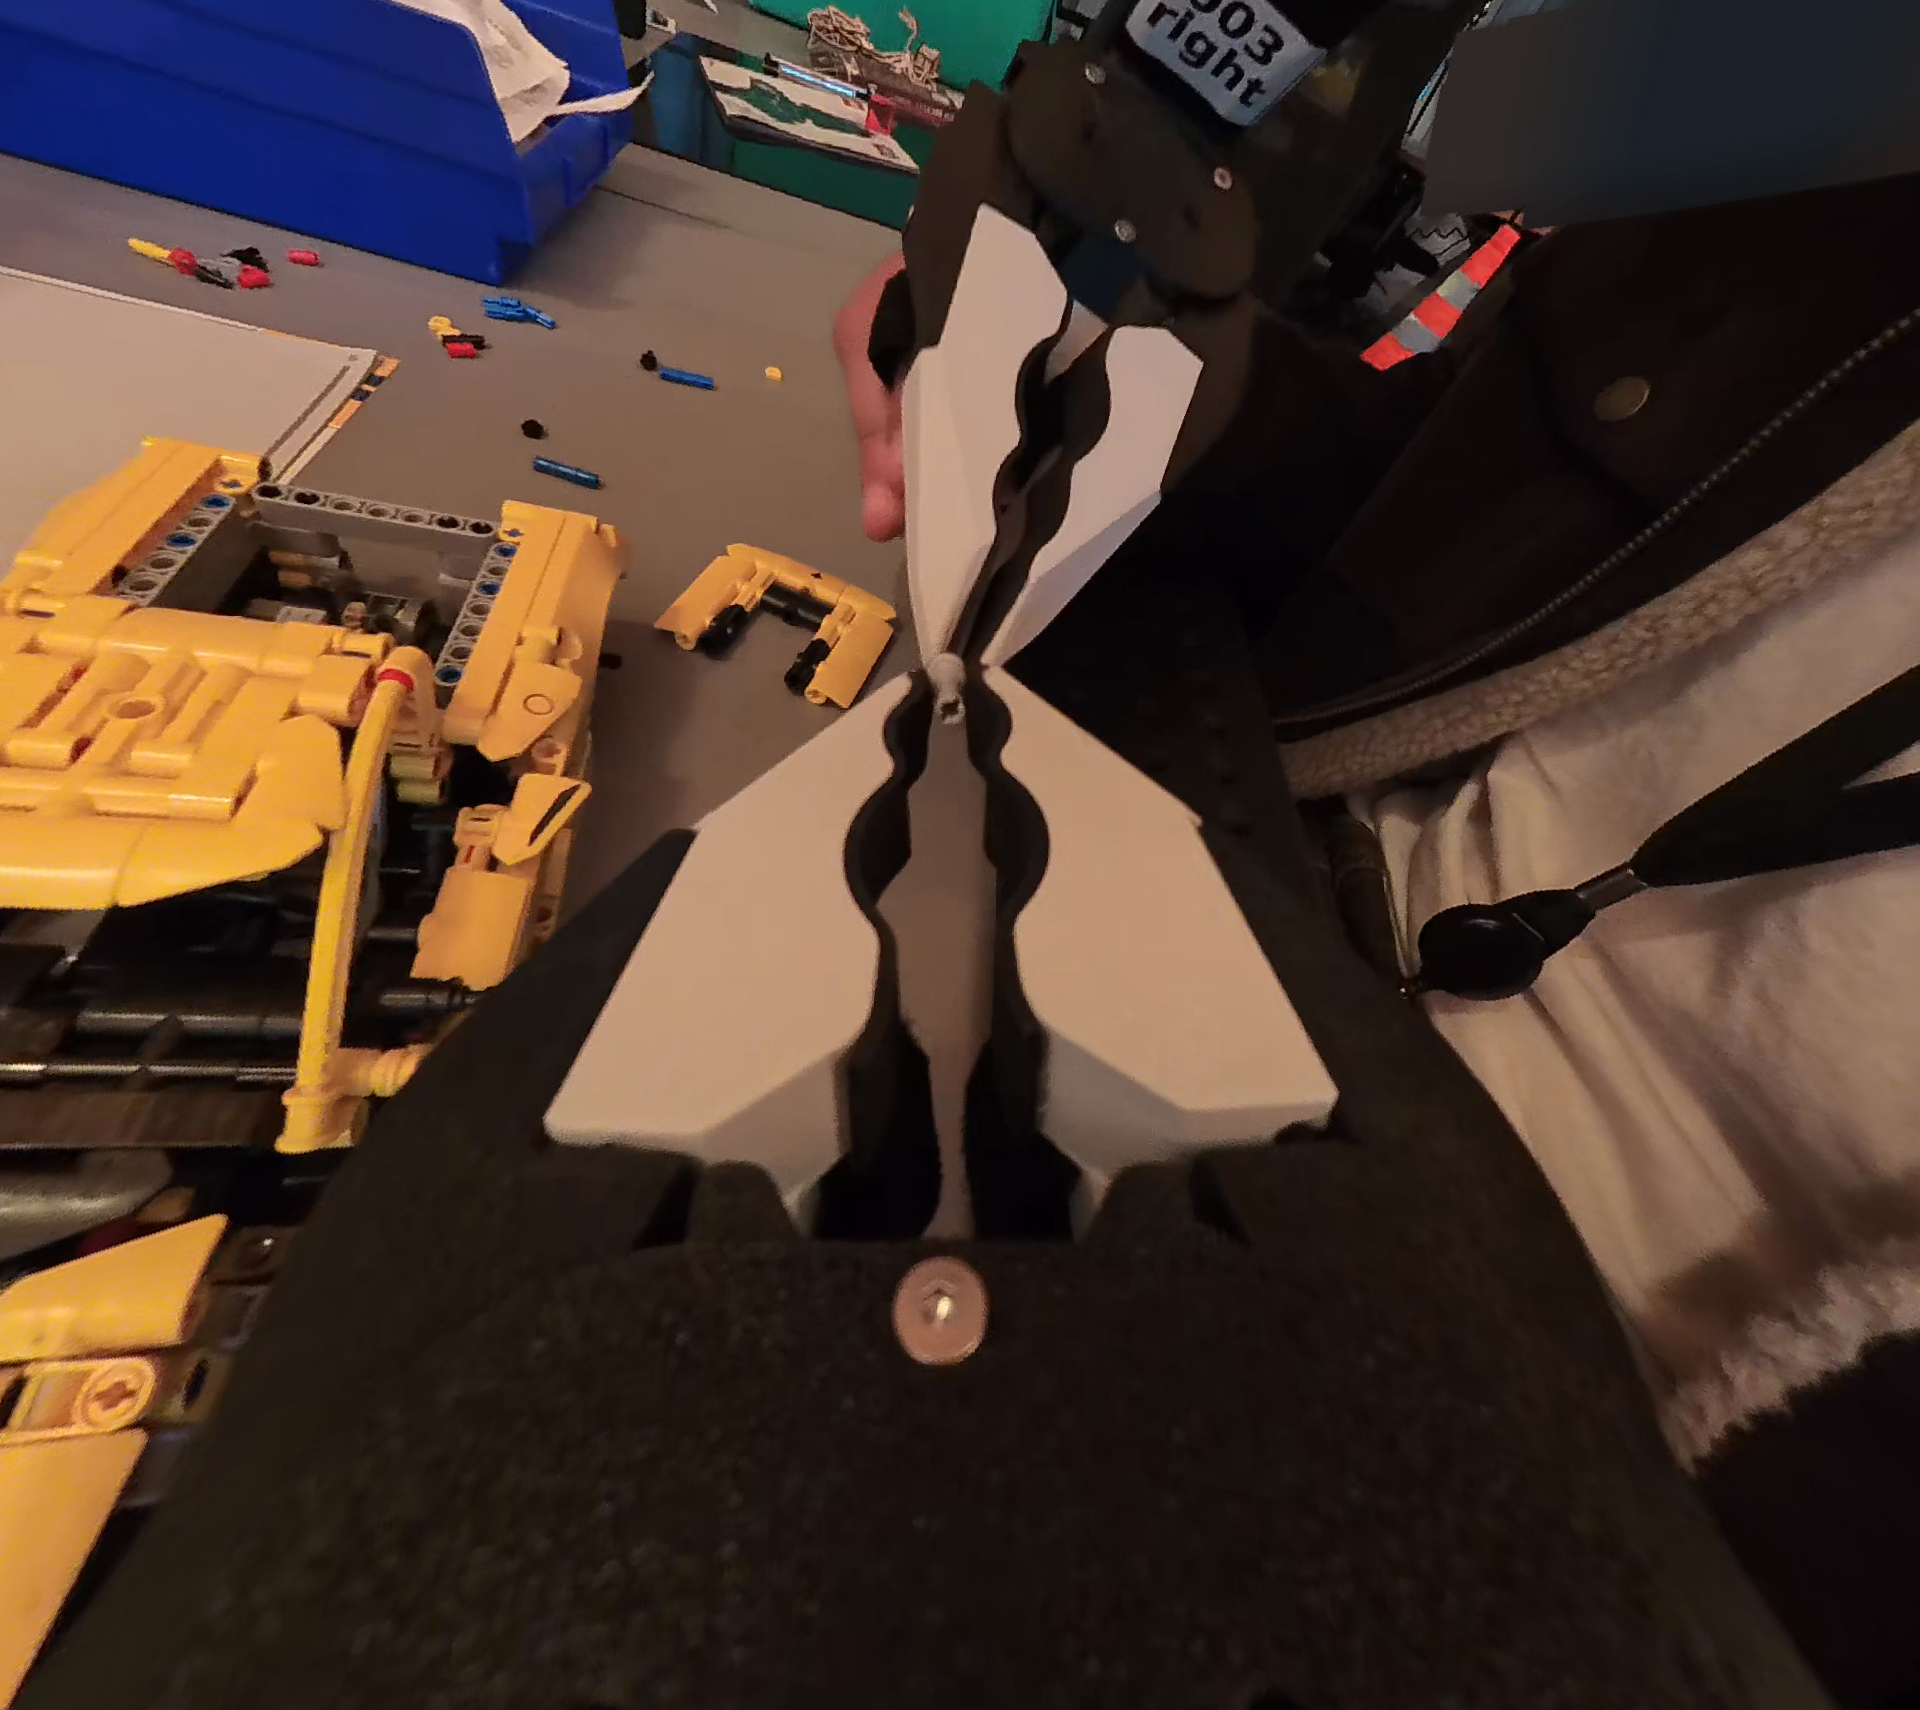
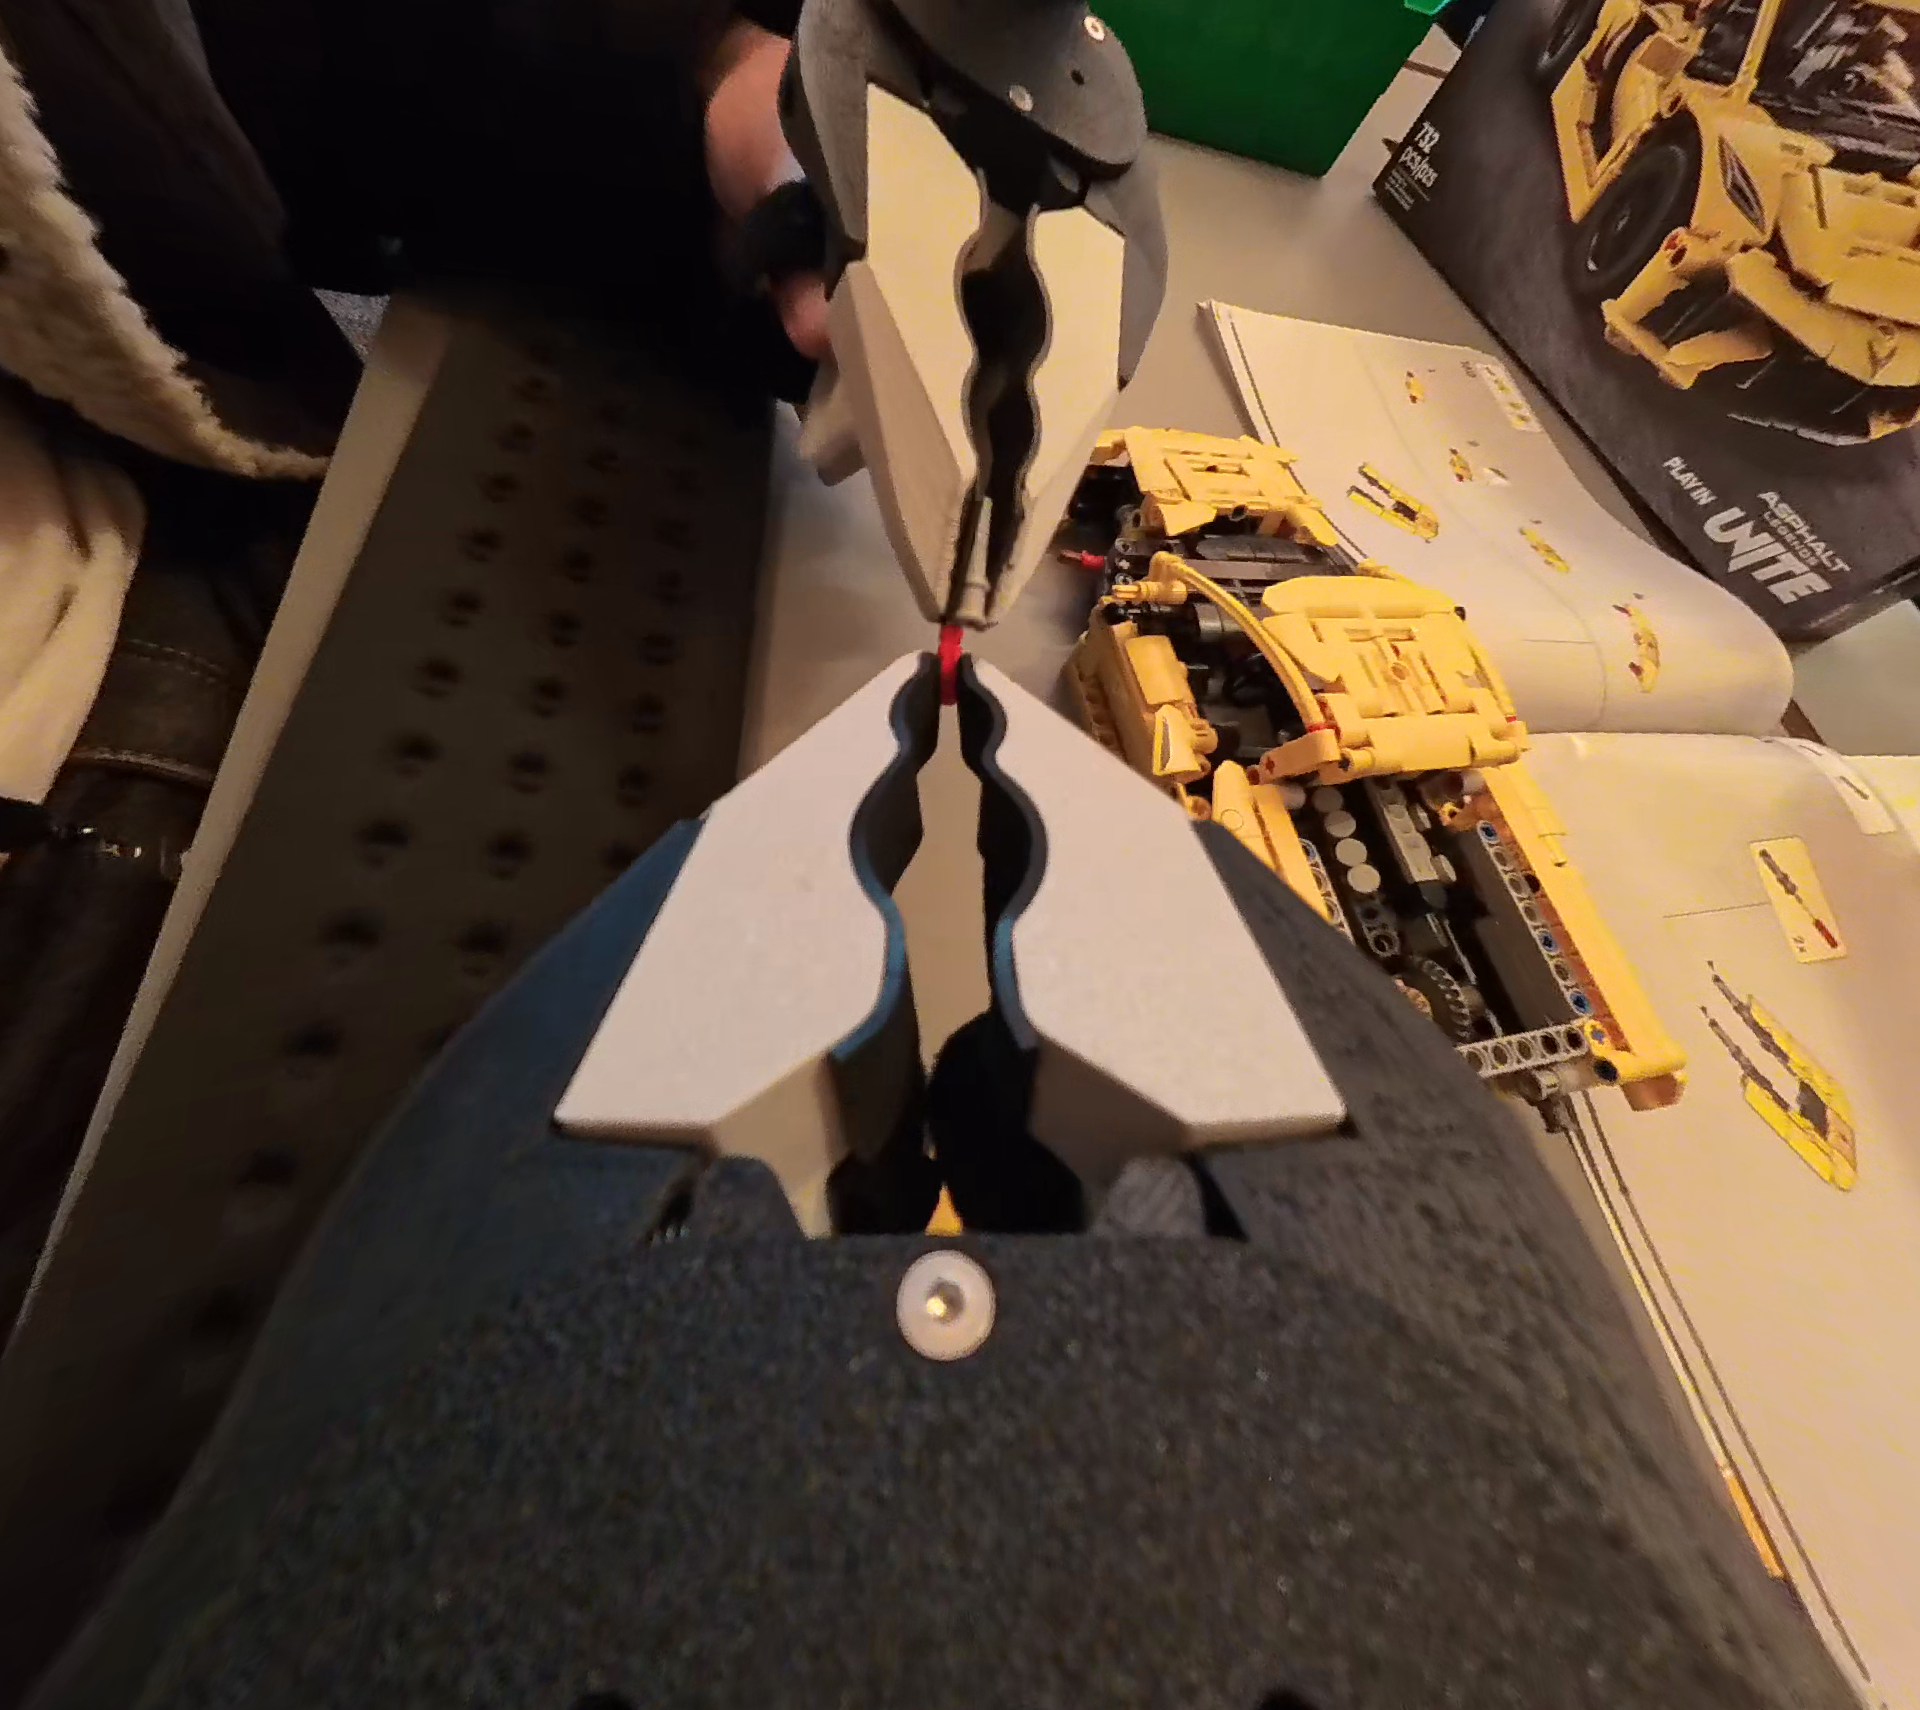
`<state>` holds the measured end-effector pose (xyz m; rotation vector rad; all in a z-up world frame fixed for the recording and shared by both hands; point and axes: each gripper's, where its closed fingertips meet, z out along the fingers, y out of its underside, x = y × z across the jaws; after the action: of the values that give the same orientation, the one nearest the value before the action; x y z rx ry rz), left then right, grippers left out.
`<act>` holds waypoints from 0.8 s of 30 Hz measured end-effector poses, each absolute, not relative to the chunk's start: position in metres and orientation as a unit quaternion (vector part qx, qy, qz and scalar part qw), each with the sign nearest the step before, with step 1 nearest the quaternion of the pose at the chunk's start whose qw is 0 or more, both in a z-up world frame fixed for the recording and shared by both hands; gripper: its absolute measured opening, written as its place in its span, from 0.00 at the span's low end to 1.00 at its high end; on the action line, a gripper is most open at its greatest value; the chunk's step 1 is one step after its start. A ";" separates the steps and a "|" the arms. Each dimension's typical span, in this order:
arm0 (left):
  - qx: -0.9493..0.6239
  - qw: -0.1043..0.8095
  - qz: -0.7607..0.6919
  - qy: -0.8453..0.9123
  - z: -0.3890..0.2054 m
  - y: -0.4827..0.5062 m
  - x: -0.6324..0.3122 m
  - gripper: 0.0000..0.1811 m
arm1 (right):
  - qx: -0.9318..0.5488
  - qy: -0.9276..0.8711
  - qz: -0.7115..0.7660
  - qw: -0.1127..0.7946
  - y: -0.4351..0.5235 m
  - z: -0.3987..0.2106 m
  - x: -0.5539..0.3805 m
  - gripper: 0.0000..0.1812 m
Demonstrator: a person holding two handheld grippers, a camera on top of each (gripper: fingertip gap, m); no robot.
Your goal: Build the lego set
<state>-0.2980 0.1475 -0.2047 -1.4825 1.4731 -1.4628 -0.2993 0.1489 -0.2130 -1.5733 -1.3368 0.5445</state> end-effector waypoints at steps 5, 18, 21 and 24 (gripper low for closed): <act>-0.560 0.291 -0.545 0.552 -0.206 0.149 -0.298 0.03 | -0.647 -0.544 0.218 0.488 0.150 -0.212 -0.298 0.02; -0.594 0.258 -0.568 0.507 -0.210 0.157 -0.296 0.03 | -0.644 -0.555 0.130 0.510 0.159 -0.215 -0.295 0.02; -0.599 0.256 -0.572 0.498 -0.210 0.159 -0.295 0.03 | -0.644 -0.556 0.115 0.513 0.161 -0.216 -0.295 0.01; -0.605 0.253 -0.572 0.493 -0.211 0.160 -0.294 0.03 | -0.645 -0.556 0.106 0.513 0.162 -0.217 -0.295 0.01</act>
<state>-0.2943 0.1599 -0.2112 -1.6443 1.3397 -1.5555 -0.2949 0.1617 -0.2165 -1.5506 -1.3369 0.2554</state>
